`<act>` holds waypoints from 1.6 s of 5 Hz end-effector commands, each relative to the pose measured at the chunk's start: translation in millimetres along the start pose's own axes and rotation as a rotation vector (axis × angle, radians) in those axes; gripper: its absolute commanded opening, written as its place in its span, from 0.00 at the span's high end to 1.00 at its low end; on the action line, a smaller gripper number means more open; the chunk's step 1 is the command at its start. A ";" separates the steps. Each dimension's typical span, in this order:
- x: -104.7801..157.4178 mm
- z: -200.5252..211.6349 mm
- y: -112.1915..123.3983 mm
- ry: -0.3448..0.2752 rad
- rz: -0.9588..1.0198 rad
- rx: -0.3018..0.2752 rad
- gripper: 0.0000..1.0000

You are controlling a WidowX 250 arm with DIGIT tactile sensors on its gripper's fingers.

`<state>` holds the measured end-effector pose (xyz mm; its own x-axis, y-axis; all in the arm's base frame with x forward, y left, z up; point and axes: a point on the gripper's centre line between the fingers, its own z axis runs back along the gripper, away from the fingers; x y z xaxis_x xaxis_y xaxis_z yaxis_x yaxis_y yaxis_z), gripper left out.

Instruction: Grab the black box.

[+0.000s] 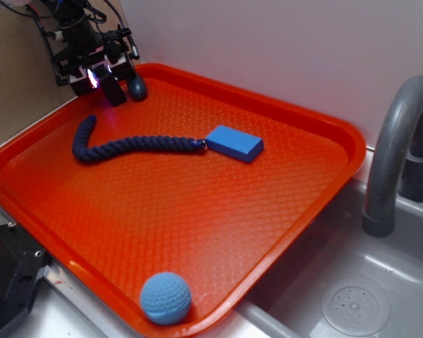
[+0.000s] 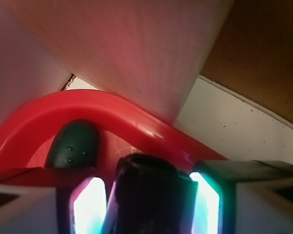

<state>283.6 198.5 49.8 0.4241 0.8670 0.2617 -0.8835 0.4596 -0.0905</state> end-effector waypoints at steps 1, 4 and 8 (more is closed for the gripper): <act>-9.3 45.3 8.2 0.004 -0.071 -0.025 1.00; -118.7 226.3 -10.0 0.069 -0.570 -0.215 1.00; -135.0 255.4 -20.8 0.011 -0.661 -0.148 1.00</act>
<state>207.3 12.1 253.9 0.8762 0.3991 0.2700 -0.4047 0.9137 -0.0374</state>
